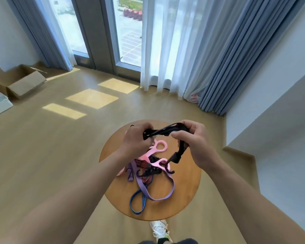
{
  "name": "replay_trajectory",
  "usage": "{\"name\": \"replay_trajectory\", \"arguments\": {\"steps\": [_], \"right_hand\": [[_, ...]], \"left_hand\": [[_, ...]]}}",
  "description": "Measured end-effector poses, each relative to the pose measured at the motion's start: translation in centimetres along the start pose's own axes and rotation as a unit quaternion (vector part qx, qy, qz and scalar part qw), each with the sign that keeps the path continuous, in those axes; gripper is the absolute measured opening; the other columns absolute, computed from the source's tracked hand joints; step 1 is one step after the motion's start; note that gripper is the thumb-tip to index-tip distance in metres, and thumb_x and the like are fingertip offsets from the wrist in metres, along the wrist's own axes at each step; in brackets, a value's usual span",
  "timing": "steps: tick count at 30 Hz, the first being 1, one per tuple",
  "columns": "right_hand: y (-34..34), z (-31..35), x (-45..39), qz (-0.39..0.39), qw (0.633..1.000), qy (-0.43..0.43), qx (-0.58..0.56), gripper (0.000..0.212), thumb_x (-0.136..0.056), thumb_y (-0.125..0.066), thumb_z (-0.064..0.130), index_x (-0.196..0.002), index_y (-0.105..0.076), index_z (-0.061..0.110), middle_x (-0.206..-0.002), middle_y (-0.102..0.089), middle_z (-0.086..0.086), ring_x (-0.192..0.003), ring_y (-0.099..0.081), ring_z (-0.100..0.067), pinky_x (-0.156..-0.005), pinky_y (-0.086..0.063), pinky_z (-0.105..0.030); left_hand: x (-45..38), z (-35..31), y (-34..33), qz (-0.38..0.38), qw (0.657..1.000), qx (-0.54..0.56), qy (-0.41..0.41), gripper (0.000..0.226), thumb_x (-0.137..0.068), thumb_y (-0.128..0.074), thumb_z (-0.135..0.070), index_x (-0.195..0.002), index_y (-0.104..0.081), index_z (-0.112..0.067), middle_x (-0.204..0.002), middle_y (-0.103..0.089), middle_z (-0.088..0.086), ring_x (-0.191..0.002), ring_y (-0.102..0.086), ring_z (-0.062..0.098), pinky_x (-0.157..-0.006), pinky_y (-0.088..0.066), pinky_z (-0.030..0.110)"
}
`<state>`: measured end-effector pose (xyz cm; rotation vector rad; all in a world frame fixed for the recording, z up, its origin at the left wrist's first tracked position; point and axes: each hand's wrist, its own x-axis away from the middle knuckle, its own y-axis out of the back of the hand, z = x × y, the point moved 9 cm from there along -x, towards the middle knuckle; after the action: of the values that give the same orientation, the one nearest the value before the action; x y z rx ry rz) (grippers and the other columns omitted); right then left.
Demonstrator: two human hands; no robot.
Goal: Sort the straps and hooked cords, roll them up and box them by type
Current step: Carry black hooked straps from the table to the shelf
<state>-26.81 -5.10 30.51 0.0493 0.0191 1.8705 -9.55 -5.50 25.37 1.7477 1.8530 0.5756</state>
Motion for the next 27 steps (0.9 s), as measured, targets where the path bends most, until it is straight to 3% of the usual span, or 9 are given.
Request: {"name": "replay_trajectory", "arguments": {"steps": [2,5,8,11,13,15,20,24,27], "right_hand": [[0.0,0.9,0.5,-0.002,1.0,0.014,-0.004,0.001,-0.071,-0.069,0.013,-0.072,-0.069,0.012,-0.057,-0.055,0.003,-0.053,-0.048,-0.014,-0.05,-0.036,-0.025],[0.5,1.2,1.1,-0.024,0.999,0.02,-0.014,0.005,-0.073,-0.068,0.014,-0.071,-0.07,0.017,-0.06,-0.053,0.0,-0.057,-0.046,-0.018,-0.054,-0.036,-0.029],[1.2,0.7,1.1,-0.037,0.999,-0.001,-0.02,0.009,-0.074,-0.064,0.017,-0.08,-0.069,0.013,-0.069,-0.056,-0.005,-0.066,-0.053,-0.02,-0.062,-0.045,-0.03],[1.8,-0.4,0.7,-0.044,0.998,-0.033,-0.016,0.027,-0.074,-0.062,0.016,-0.097,-0.068,0.002,-0.082,-0.069,-0.011,-0.079,-0.064,-0.024,-0.077,-0.056,-0.041],[1.8,-1.5,0.5,-0.053,0.996,-0.063,-0.017,0.024,-0.079,-0.062,0.01,-0.099,-0.063,-0.004,-0.077,-0.067,-0.015,-0.073,-0.064,-0.028,-0.079,-0.056,-0.052],[1.7,-2.8,0.4,-0.058,0.994,-0.09,-0.006,0.013,-0.088,-0.063,0.003,-0.098,-0.059,-0.004,-0.067,-0.058,-0.011,-0.063,-0.055,-0.026,-0.074,-0.054,-0.054],[2.0,-4.4,0.6,-0.03,0.981,-0.128,0.14,0.031,-0.079,-0.085,0.022,-0.1,-0.065,0.01,-0.078,-0.065,-0.005,-0.061,-0.059,-0.016,-0.059,-0.057,-0.034],[0.8,-4.4,1.4,0.038,0.958,-0.133,0.253,0.034,-0.072,-0.088,0.024,-0.1,-0.068,0.024,-0.091,-0.071,-0.003,-0.084,-0.069,-0.02,-0.083,-0.059,-0.047],[-0.2,-3.5,2.3,0.066,0.962,-0.111,0.243,0.033,-0.072,-0.087,0.032,-0.101,-0.07,0.032,-0.086,-0.075,0.003,-0.085,-0.072,-0.017,-0.088,-0.057,-0.049]], "left_hand": [[0.2,0.3,0.2,0.008,1.0,0.014,0.024,0.006,-0.093,-0.068,-0.016,-0.096,-0.064,-0.018,-0.08,-0.067,-0.006,-0.07,-0.057,0.003,-0.059,-0.039,0.016],[-0.1,0.7,0.2,0.02,0.997,0.056,0.052,0.005,-0.095,-0.067,-0.023,-0.091,-0.065,-0.025,-0.071,-0.068,-0.002,-0.063,-0.059,0.014,-0.062,-0.05,0.036],[-0.5,0.4,0.6,0.027,0.988,0.129,0.076,0.021,-0.095,-0.058,-0.022,-0.077,-0.068,-0.026,-0.058,-0.057,0.003,-0.052,-0.056,0.02,-0.061,-0.057,0.048],[-0.8,-0.2,1.0,0.029,0.966,0.221,0.133,0.025,-0.099,-0.051,-0.019,-0.08,-0.064,-0.009,-0.059,-0.045,0.006,-0.045,-0.042,0.02,-0.047,-0.046,0.035],[-0.8,-0.5,0.8,0.045,0.95,0.26,0.169,0.026,-0.1,-0.054,-0.024,-0.08,-0.061,-0.008,-0.059,-0.042,0.003,-0.046,-0.034,0.018,-0.043,-0.032,0.027],[-0.7,-0.6,0.6,0.069,0.94,0.273,0.191,0.027,-0.099,-0.059,-0.029,-0.08,-0.061,-0.01,-0.059,-0.041,0.002,-0.047,-0.031,0.016,-0.042,-0.025,0.024],[-0.4,-1.4,0.9,0.095,0.937,0.267,0.203,0.019,-0.097,-0.063,-0.02,-0.083,-0.06,-0.008,-0.062,-0.04,0.003,-0.046,-0.03,0.014,-0.039,-0.023,0.021],[-0.2,-4.9,1.5,0.116,0.94,0.276,0.167,0.008,-0.093,-0.065,-0.011,-0.086,-0.064,-0.008,-0.072,-0.053,0.007,-0.048,-0.038,0.012,-0.038,-0.025,0.022],[0.6,-8.8,1.6,0.157,0.939,0.282,0.12,0.007,-0.091,-0.065,-0.001,-0.089,-0.063,-0.007,-0.064,-0.048,0.003,-0.046,-0.036,0.01,-0.039,-0.026,0.021]]}}
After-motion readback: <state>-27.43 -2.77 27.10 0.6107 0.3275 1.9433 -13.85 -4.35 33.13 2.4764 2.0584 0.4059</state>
